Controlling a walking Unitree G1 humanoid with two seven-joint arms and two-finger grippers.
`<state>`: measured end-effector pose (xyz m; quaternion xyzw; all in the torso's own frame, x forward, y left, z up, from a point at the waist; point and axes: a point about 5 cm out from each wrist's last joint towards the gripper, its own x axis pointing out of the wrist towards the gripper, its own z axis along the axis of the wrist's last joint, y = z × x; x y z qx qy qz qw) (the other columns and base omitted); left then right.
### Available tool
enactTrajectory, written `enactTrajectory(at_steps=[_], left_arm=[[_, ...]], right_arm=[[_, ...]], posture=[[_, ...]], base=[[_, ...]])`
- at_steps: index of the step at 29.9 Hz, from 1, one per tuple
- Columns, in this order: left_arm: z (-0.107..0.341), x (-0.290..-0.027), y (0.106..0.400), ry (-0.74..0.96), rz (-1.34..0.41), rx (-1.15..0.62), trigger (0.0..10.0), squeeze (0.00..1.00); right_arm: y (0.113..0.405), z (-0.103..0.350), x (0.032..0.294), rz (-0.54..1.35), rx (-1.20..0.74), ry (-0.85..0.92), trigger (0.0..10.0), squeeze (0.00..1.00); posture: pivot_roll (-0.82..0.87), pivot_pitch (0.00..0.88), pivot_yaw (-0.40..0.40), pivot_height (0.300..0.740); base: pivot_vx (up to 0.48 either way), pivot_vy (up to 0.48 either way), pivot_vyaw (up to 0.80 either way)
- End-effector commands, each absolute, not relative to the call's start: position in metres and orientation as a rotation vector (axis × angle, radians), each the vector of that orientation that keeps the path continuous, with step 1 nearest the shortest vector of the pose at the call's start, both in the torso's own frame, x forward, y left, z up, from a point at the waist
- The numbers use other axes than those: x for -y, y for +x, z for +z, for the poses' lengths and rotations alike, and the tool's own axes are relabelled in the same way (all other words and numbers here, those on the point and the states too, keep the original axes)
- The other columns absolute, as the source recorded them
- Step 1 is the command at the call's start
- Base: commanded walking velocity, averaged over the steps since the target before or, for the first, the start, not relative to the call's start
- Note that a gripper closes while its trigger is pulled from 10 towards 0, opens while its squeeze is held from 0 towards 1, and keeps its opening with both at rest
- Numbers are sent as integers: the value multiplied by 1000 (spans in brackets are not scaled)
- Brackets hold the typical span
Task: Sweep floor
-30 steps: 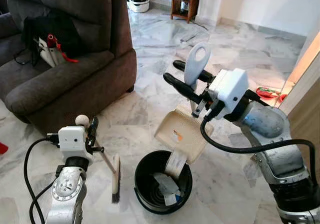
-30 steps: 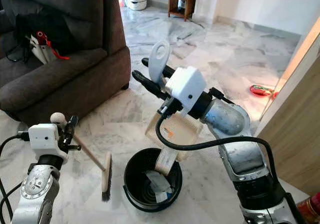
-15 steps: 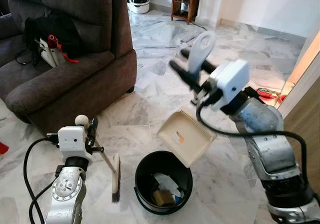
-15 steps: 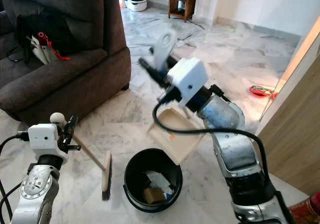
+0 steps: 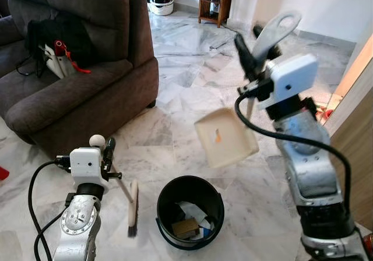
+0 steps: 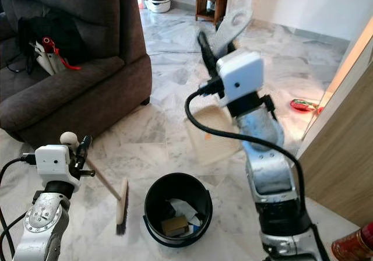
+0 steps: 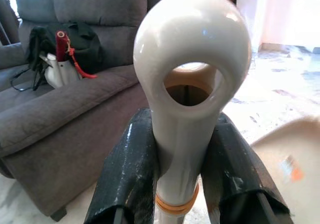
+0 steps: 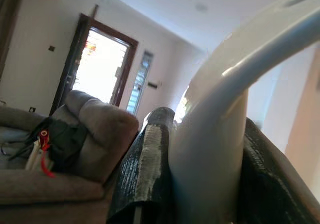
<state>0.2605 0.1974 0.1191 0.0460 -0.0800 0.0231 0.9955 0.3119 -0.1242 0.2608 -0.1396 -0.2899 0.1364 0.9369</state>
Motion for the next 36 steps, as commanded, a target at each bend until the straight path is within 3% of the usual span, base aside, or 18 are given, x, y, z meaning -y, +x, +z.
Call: enactTrajectory(at_steps=[1,11,36], left_arm=[[126,-199,260,121,56,206,10000,0],[130,-198,261,107,66,233,10000,0],[133,-195,260,103,54,257,10000,0]], right_arm=[[312,265,128,241,602,-227,10000,0],[315,269,131,217,590,-113,10000,0],[315,269,133,218,582,-119,10000,0]], posture=[[75,75,46,740],[74,66,42,740],[70,56,42,740]], base=[[0,0,0],[0,0,0],[0,0,0]])
